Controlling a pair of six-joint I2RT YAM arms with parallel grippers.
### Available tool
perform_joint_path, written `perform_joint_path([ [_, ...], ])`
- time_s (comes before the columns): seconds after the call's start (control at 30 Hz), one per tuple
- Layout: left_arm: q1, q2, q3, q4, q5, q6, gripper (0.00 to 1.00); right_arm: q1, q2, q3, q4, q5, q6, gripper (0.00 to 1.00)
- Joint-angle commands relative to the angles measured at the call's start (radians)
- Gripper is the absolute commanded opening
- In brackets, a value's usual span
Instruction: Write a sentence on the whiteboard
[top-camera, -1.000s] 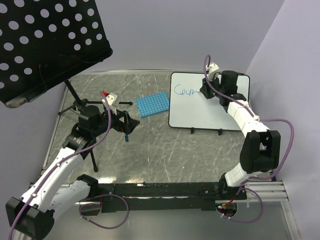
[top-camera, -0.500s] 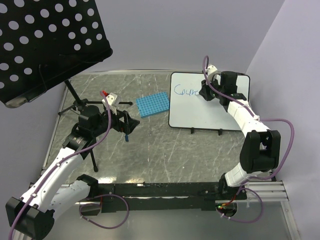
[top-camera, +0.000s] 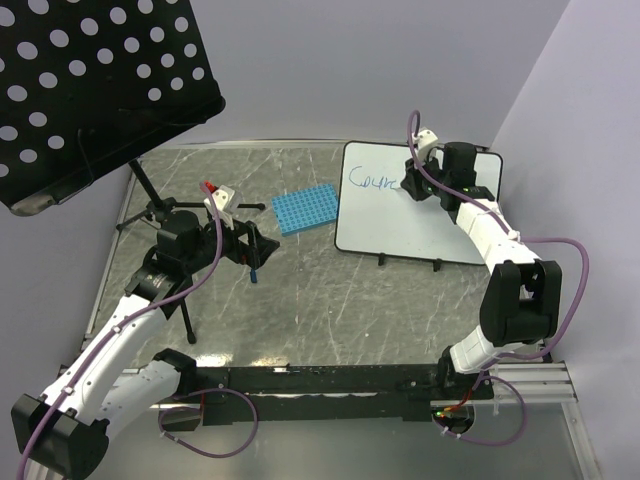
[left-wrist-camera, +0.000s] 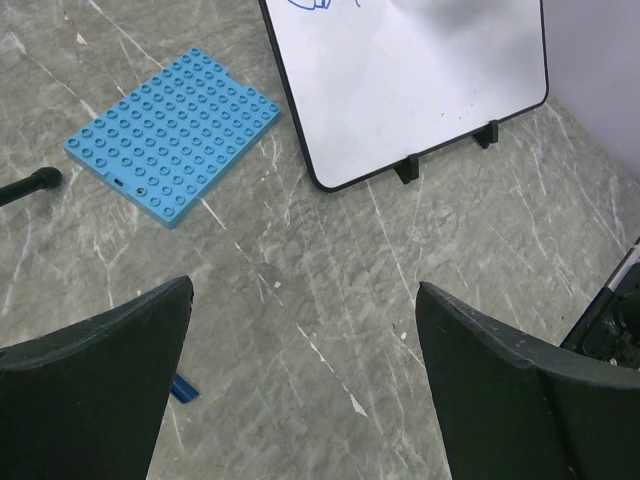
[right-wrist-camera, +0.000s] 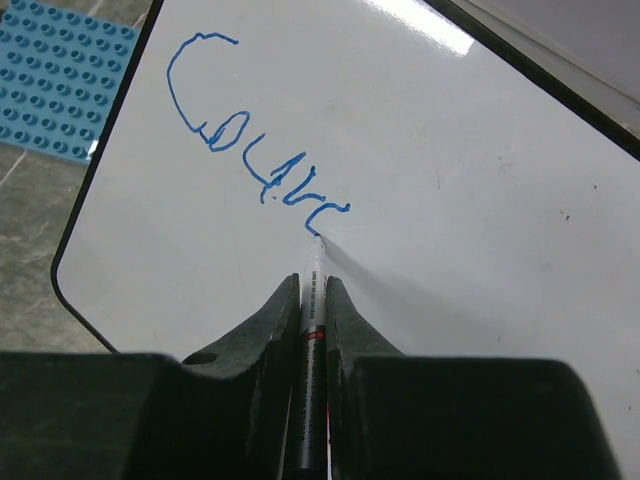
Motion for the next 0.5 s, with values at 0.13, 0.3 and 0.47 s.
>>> perform_joint_path([
  [0.13, 0.003, -0.014, 0.001, 0.017, 0.010, 0.005, 0.97, -0.015, -0.014, 0.041, 0.070, 0.051, 0.022, 0.00],
  [0.3, 0.003, -0.012, 0.003, 0.017, 0.013, 0.005, 0.97, -0.013, -0.016, 0.038, 0.090, 0.060, 0.029, 0.00],
  [0.47, 0.003, -0.011, 0.001, 0.017, 0.013, 0.006, 0.97, -0.013, -0.011, 0.038, 0.102, 0.066, 0.034, 0.00],
])
